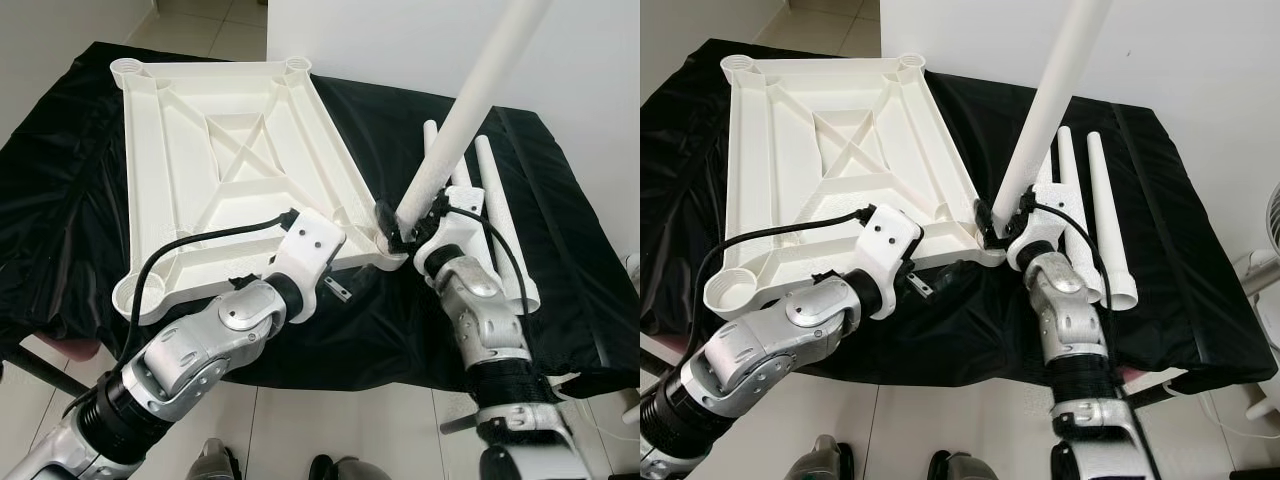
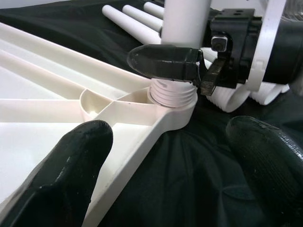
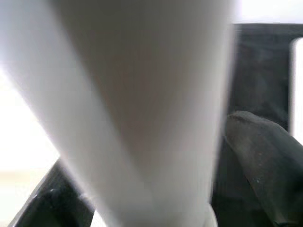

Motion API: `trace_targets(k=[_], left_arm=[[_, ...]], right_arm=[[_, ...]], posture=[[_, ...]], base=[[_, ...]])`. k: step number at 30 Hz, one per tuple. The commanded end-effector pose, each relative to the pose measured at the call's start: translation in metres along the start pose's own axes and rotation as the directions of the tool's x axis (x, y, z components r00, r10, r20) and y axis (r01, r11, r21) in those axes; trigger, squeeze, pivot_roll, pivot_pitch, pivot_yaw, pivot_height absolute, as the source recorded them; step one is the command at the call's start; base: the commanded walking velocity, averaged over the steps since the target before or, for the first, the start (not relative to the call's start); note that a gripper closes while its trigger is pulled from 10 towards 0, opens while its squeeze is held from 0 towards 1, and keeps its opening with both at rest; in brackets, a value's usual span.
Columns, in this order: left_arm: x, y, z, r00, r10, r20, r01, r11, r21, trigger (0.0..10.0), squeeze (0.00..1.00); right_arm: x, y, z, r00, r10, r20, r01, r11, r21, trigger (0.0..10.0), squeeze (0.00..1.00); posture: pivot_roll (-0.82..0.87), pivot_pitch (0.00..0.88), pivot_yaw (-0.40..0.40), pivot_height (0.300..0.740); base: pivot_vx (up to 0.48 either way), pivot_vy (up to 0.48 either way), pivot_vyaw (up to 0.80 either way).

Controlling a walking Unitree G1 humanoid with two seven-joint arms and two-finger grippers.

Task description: Building children table

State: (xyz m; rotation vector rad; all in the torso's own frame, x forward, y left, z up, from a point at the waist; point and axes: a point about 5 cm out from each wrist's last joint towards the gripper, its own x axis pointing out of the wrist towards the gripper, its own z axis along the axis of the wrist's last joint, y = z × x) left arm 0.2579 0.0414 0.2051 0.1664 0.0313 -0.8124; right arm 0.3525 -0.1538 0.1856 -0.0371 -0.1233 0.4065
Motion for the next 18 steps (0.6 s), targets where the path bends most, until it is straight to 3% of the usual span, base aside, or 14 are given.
trace_targets(k=[1,7,8,18], left_arm=[[-0.001,-0.013,-0.001,0.969,-0.247,-0.014,0.247,0.969,0.003,10.0,0.0],[-0.001,-0.012,0.0,0.97,-0.244,-0.014,0.244,0.97,0.009,10.0,0.0],[-0.002,-0.012,0.0,0.97,-0.243,-0.014,0.243,0.97,0.008,10.0,0.0],[-0.003,-0.009,0.0,0.973,-0.232,-0.019,0.232,0.973,0.01,10.0,0.0]], right_arm=[[0.001,0.001,-0.005,0.996,0.083,-0.02,-0.084,0.996,-0.014,10.0,0.0],[0.003,0.0,-0.007,0.99,0.136,-0.038,-0.138,0.99,-0.039,10.0,0.0],[0.003,-0.001,-0.009,0.985,0.163,-0.055,-0.165,0.985,-0.039,0.0,0.0],[-0.001,-0.009,-0.022,0.97,0.219,-0.106,-0.221,0.975,-0.007,0.0,0.0]], posture=[[0.09,0.132,-0.094,0.74],[0.1,0.134,-0.094,0.74],[0.1,0.134,-0.094,0.74],[0.11,0.133,-0.091,0.74]], base=[[0.0,0.0,0.0],[0.0,0.0,0.0],[0.0,0.0,0.0],[0.0,0.0,0.0]])
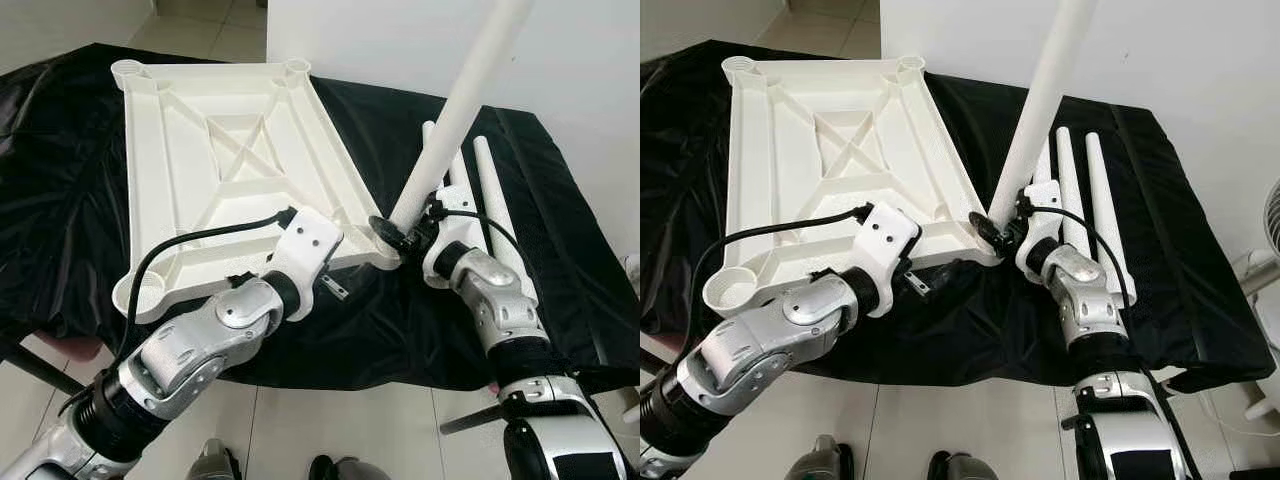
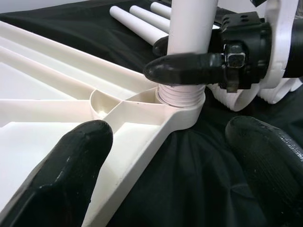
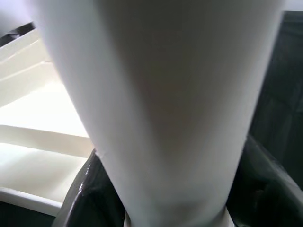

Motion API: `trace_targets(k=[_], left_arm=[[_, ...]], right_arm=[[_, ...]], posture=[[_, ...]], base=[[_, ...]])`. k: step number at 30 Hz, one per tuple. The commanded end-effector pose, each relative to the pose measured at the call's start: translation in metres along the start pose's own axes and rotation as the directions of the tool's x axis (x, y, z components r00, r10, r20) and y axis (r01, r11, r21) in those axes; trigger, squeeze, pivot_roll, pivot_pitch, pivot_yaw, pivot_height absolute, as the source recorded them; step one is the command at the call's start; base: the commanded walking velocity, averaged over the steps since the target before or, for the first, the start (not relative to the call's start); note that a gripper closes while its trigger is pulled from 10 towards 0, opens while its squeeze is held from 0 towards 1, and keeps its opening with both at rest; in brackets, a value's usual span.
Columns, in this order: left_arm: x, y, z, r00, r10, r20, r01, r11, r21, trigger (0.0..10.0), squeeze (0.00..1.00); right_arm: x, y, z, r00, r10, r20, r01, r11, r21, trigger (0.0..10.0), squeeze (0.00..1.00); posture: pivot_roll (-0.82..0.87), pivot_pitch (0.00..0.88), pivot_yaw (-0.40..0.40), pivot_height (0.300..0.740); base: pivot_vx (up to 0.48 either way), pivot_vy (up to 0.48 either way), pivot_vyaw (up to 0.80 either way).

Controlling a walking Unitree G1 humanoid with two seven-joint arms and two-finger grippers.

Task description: Building children table

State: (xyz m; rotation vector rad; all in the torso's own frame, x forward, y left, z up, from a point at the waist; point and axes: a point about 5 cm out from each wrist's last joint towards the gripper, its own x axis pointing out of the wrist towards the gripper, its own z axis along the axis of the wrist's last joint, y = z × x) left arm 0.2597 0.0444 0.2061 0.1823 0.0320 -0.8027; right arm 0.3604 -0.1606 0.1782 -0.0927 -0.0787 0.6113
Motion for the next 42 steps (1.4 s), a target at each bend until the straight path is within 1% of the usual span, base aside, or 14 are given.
trace_targets(k=[1,2,3,17,23,24,26,29,34,36,37,40,41,42], left_arm=[[-0.002,-0.012,0.0,0.971,-0.241,-0.009,0.241,0.971,-0.001,10.0,0.0],[-0.002,-0.012,0.0,0.971,-0.24,-0.008,0.24,0.971,-0.001,10.0,0.0],[-0.002,-0.012,0.0,0.971,-0.239,-0.007,0.239,0.971,-0.002,10.0,0.0],[-0.002,-0.016,-0.001,0.97,-0.244,-0.008,0.244,0.97,-0.02,10.0,0.0],[-0.003,-0.018,-0.003,0.969,-0.248,-0.01,0.248,0.968,-0.027,10.0,0.0],[-0.003,-0.019,-0.003,0.968,-0.25,-0.011,0.25,0.968,-0.029,10.0,0.0],[-0.003,-0.019,-0.003,0.968,-0.25,-0.011,0.25,0.968,-0.029,10.0,0.0],[-0.003,-0.02,-0.004,0.967,-0.254,-0.012,0.254,0.967,-0.03,10.0,0.0],[-0.002,-0.021,-0.004,0.966,-0.258,-0.01,0.257,0.966,-0.031,10.0,0.0],[-0.002,-0.021,-0.004,0.966,-0.259,-0.01,0.258,0.966,-0.031,10.0,0.0],[-0.002,-0.021,-0.004,0.966,-0.26,-0.01,0.259,0.965,-0.031,10.0,0.0],[-0.002,-0.021,-0.004,0.966,-0.26,-0.01,0.259,0.965,-0.031,10.0,0.0],[-0.002,-0.021,-0.004,0.966,-0.259,-0.011,0.259,0.965,-0.031,10.0,0.0],[-0.002,-0.021,-0.004,0.966,-0.259,-0.011,0.259,0.965,-0.031,10.0,0.0]], right_arm=[[-0.004,0.001,-0.014,0.998,0.011,-0.055,-0.01,1.0,0.024,0.0,0.0],[-0.005,0.001,-0.015,0.998,0.004,-0.056,-0.003,1.0,0.024,2.5,0.0],[-0.005,0.0,-0.014,0.998,-0.029,-0.049,0.032,0.999,0.042,10.0,0.0],[-0.003,0.016,-0.016,0.96,-0.28,-0.018,0.28,0.95,0.137,10.0,0.0],[-0.001,0.028,-0.014,0.902,-0.432,-0.023,0.429,0.886,0.174,10.0,0.0],[-0.002,0.031,-0.015,0.863,-0.503,-0.036,0.501,0.848,0.172,10.0,0.0],[-0.002,0.031,-0.015,0.863,-0.503,-0.036,0.501,0.848,0.172,10.0,0.0],[-0.005,0.036,-0.022,0.769,-0.634,-0.083,0.637,0.751,0.174,10.0,0.0],[-0.004,0.044,-0.023,0.721,-0.685,-0.103,0.691,0.698,0.188,10.0,0.0],[-0.003,0.047,-0.023,0.725,-0.68,-0.105,0.686,0.702,0.191,10.0,0.0],[-0.002,0.05,-0.022,0.736,-0.669,-0.105,0.675,0.711,0.196,10.0,0.77],[-0.002,0.05,-0.022,0.739,-0.666,-0.104,0.672,0.714,0.198,10.0,0.77],[-0.003,0.049,-0.021,0.739,-0.666,-0.101,0.671,0.713,0.203,10.0,1.0],[-0.003,0.049,-0.021,0.739,-0.666,-0.101,0.671,0.713,0.203,10.0,1.0]], posture=[[0.11,0.133,-0.091,0.74],[0.11,0.133,-0.091,0.74],[0.11,0.138,-0.094,0.74],[0.09,0.152,-0.102,0.74],[0.09,0.152,-0.106,0.74],[0.09,0.149,-0.106,0.74],[0.09,0.149,-0.106,0.74],[0.09,0.142,-0.11,0.74],[0.09,0.135,-0.11,0.74],[0.09,0.132,-0.113,0.74],[0.09,0.131,-0.114,0.74],[0.09,0.131,-0.114,0.74],[0.09,0.129,-0.116,0.74],[0.09,0.129,-0.116,0.74]], base=[[0.0,0.0,0.0],[0.0,0.0,0.0],[0.0,0.0,0.0],[0.0,0.0,0.0],[0.0,0.0,0.0],[0.0,0.0,0.0],[0.0,0.0,0.0],[0.0,0.0,0.0],[0.0,0.0,0.0],[0.0,0.0,0.0],[0.0,0.0,0.0],[0.0,0.0,0.0],[0.0,0.0,0.0],[0.0,0.0,0.0]])
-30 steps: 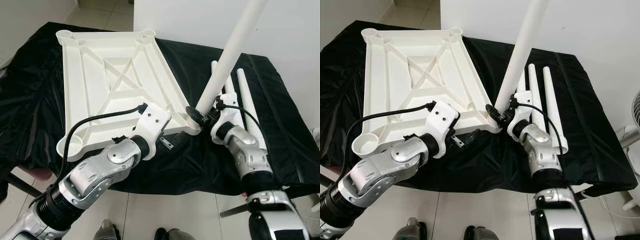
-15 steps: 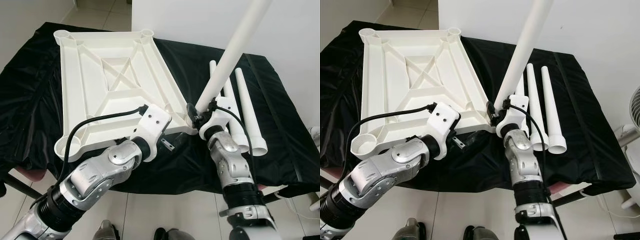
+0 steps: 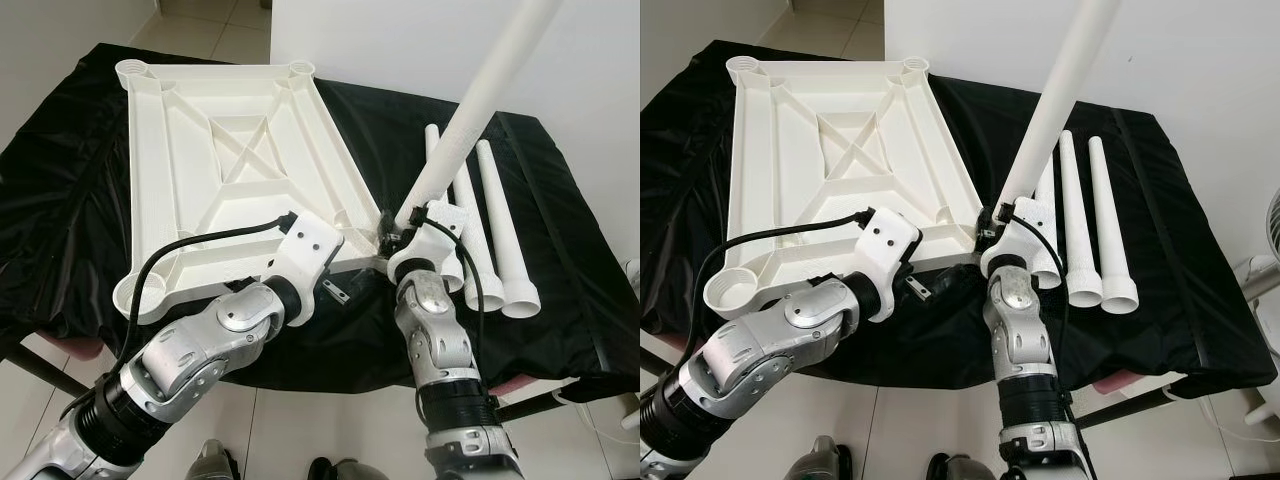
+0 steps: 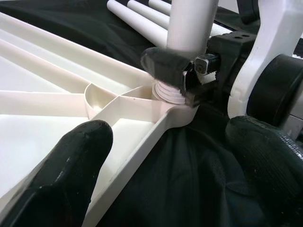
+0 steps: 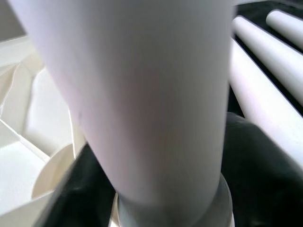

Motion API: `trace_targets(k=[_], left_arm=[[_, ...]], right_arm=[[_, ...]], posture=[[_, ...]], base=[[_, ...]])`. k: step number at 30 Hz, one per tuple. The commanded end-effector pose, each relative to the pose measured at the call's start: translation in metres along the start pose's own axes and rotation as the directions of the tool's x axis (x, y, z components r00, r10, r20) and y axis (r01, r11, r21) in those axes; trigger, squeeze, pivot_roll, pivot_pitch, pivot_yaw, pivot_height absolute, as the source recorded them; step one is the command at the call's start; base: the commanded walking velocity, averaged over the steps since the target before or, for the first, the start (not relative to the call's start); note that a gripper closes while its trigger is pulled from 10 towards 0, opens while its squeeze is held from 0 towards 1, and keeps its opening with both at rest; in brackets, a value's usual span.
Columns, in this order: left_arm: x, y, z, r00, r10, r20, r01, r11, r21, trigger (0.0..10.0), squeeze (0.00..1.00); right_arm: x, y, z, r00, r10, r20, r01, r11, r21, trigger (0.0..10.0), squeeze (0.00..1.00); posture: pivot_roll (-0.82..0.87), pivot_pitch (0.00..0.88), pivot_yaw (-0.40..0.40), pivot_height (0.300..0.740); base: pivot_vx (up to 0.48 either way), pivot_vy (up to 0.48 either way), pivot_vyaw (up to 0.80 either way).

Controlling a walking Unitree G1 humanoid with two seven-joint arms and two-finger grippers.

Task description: Building children table

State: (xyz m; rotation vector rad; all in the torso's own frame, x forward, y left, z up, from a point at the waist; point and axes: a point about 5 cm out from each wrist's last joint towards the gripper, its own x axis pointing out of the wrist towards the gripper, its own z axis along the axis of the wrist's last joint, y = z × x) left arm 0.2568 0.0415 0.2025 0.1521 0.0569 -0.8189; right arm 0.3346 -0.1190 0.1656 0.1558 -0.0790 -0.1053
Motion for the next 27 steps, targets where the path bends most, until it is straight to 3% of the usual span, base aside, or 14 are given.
trace_targets(k=[1,8,9,15,27], left_arm=[[-0.002,-0.017,-0.001,0.971,-0.24,-0.011,0.24,0.971,0.006,10.0,0.0],[-0.002,-0.016,-0.002,0.971,-0.237,-0.012,0.237,0.971,0.008,10.0,0.0],[-0.002,-0.015,-0.002,0.972,-0.235,-0.012,0.235,0.972,0.008,10.0,0.0],[-0.002,-0.013,-0.003,0.974,-0.226,-0.015,0.226,0.974,0.014,10.0,0.0],[0.002,0.007,-0.012,0.98,-0.194,-0.053,0.197,0.979,0.051,10.0,0.0]], right_arm=[[-0.002,-0.009,-0.011,0.999,-0.018,-0.048,0.018,1.0,-0.002,10.0,1.0],[-0.001,-0.013,-0.003,1.0,-0.008,-0.008,0.008,1.0,-0.008,10.0,1.0],[-0.001,-0.014,0.001,1.0,0.012,0.012,-0.013,1.0,0.006,10.0,0.0],[-0.01,-0.017,0.011,0.996,0.057,0.073,-0.059,0.998,0.026,10.0,0.0],[-0.049,-0.029,0.021,0.984,0.109,0.141,-0.111,0.994,0.01,10.0,0.0]], posture=[[0.09,0.129,-0.117,0.74],[0.09,0.129,-0.117,0.74],[0.09,0.129,-0.117,0.74],[0.08,0.143,-0.12,0.74],[0.05,0.166,-0.098,0.74]], base=[[0.0,0.0,0.0],[0.0,0.0,0.0],[0.0,0.0,0.0],[0.0,0.0,0.0],[0.0,0.0,0.0]])
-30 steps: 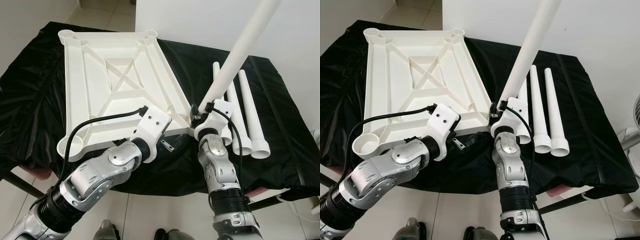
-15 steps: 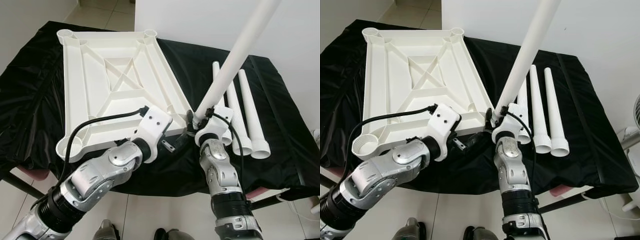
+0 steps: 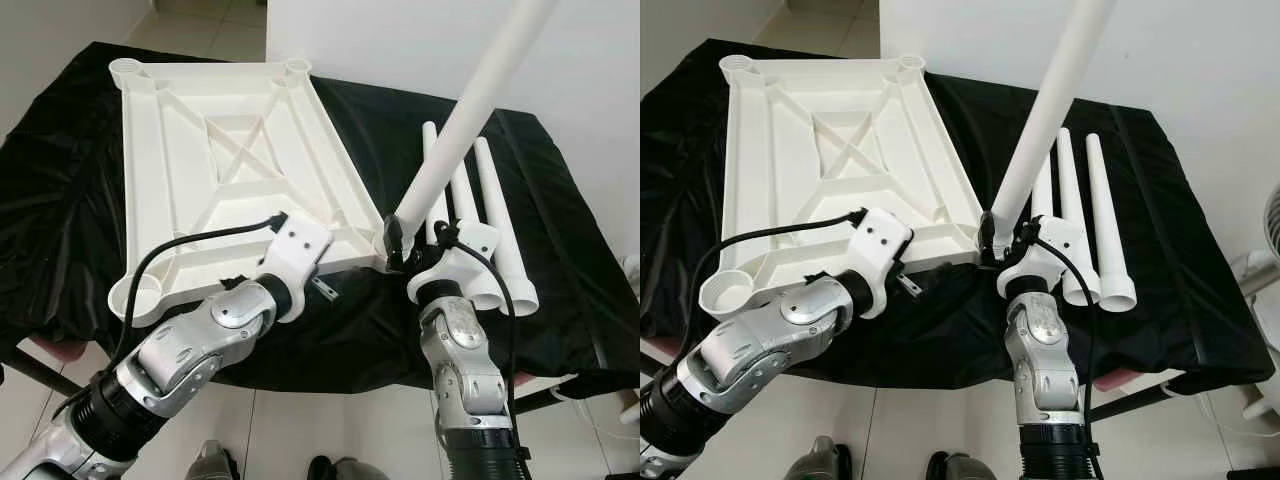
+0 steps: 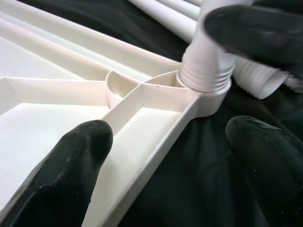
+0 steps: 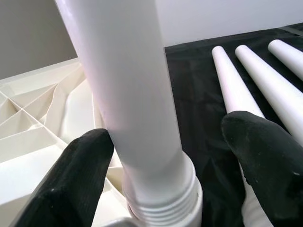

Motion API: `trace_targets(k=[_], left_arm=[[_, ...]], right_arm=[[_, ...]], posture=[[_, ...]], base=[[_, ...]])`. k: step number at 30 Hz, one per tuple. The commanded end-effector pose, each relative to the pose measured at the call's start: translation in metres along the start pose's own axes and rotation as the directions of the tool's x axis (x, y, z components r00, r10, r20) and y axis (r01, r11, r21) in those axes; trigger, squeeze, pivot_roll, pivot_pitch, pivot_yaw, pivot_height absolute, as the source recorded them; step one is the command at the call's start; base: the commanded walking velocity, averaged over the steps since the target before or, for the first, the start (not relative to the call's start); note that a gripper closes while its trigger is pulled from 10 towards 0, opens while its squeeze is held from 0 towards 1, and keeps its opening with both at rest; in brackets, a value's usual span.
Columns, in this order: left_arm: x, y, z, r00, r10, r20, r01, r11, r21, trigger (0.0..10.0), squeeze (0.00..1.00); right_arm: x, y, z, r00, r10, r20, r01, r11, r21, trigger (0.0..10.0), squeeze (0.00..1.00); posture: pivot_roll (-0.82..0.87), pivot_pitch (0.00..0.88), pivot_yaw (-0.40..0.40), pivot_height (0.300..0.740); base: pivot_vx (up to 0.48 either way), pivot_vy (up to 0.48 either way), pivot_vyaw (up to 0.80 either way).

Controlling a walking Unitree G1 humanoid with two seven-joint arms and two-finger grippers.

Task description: Building children table

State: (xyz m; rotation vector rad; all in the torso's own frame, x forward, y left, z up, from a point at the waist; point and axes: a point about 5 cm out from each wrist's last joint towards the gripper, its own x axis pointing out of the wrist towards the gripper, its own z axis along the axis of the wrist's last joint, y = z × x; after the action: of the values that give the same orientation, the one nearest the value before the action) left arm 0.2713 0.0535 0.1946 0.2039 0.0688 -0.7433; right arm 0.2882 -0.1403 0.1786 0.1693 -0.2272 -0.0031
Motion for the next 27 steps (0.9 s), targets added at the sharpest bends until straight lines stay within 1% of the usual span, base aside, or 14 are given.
trace_targets(k=[1,2,5,7,8,11,16,18,20,21,22,24,26,27], left_arm=[[0.0,-0.011,-0.002,0.963,-0.268,-0.009,0.268,0.963,0.022,10.0,0.0],[0.001,-0.008,-0.005,0.964,-0.266,-0.027,0.267,0.963,0.032,10.0,0.0],[0.003,-0.004,-0.009,0.964,-0.262,-0.046,0.264,0.964,0.041,10.0,0.0],[0.007,0.002,-0.018,0.96,-0.262,-0.096,0.268,0.962,0.056,10.0,0.0],[0.007,0.002,-0.018,0.96,-0.262,-0.096,0.268,0.962,0.056,10.0,0.0],[0.01,0.005,-0.028,0.946,-0.286,-0.151,0.3,0.951,0.078,10.0,0.0],[0.012,0.008,-0.032,0.944,-0.284,-0.167,0.301,0.95,0.082,10.0,0.0],[0.018,0.015,-0.035,0.95,-0.252,-0.186,0.273,0.958,0.093,10.0,0.0],[0.018,0.015,-0.035,0.95,-0.252,-0.186,0.273,0.958,0.093,10.0,0.0],[0.022,0.022,-0.035,0.957,-0.215,-0.197,0.236,0.967,0.093,10.0,0.0],[0.022,0.022,-0.035,0.957,-0.215,-0.197,0.236,0.967,0.093,10.0,0.0],[0.029,0.038,-0.037,0.965,-0.125,-0.233,0.15,0.984,0.093,10.0,0.0],[0.029,0.038,-0.037,0.965,-0.125,-0.233,0.15,0.984,0.093,10.0,0.0],[0.032,0.046,-0.038,0.966,-0.073,-0.249,0.095,0.992,0.077,10.0,0.0]], right_arm=[[-0.007,-0.005,0.002,1.0,-0.001,0.002,0.001,1.0,-0.008,10.0,0.0],[-0.013,-0.007,0.003,1.0,0.005,0.01,-0.005,1.0,-0.015,10.0,0.0],[-0.018,-0.008,0.005,1.0,0.015,0.018,-0.015,1.0,-0.022,10.0,0.0],[-0.028,-0.013,0.006,0.999,0.027,0.02,-0.027,0.999,-0.035,10.0,0.0],[-0.028,-0.013,0.006,0.999,0.027,0.02,-0.027,0.999,-0.035,10.0,0.0],[-0.036,-0.018,0.006,1.0,0.029,0.009,-0.029,0.998,-0.052,10.0,0.0],[-0.038,-0.021,0.008,1.0,0.026,0.009,-0.026,0.998,-0.061,10.0,0.0],[-0.04,-0.025,0.011,1.0,0.014,0.01,-0.013,0.998,-0.067,10.0,0.0],[-0.04,-0.025,0.011,1.0,0.014,0.01,-0.013,0.998,-0.067,10.0,0.0],[-0.041,-0.025,0.011,1.0,0.007,0.013,-0.006,0.998,-0.065,10.0,0.0],[-0.041,-0.025,0.011,1.0,0.007,0.013,-0.006,0.998,-0.065,10.0,0.0],[-0.042,-0.023,0.012,1.0,0.003,0.014,-0.002,0.998,-0.059,10.0,0.0],[-0.042,-0.023,0.012,1.0,0.003,0.014,-0.002,0.998,-0.059,10.0,0.0],[-0.043,-0.022,0.012,1.0,0.003,0.013,-0.002,0.998,-0.058,10.0,0.0]], posture=[[0.05,0.166,-0.098,0.74],[0.05,0.167,-0.093,0.74],[0.05,0.168,-0.087,0.74],[0.05,0.17,-0.081,0.74],[0.05,0.17,-0.081,0.74],[0.03,0.174,-0.067,0.74],[0.03,0.173,-0.062,0.74],[0.02,0.17,-0.05,0.74],[0.02,0.17,-0.05,0.74],[0.02,0.167,-0.044,0.74],[0.02,0.167,-0.044,0.74],[0.02,0.166,-0.039,0.74],[0.02,0.166,-0.039,0.74],[0.02,0.166,-0.039,0.74]], base=[[0.0,0.0,0.0],[0.0,0.0,0.0],[0.0,0.0,0.0],[0.0,0.0,0.0],[0.0,0.0,0.0],[0.0,0.0,0.0],[0.0,0.0,0.0],[0.0,0.0,0.0],[0.0,0.0,0.0],[0.0,0.0,0.0],[0.0,0.0,0.0],[0.0,0.0,0.0],[0.0,0.0,0.0],[0.0,0.0,0.0]])
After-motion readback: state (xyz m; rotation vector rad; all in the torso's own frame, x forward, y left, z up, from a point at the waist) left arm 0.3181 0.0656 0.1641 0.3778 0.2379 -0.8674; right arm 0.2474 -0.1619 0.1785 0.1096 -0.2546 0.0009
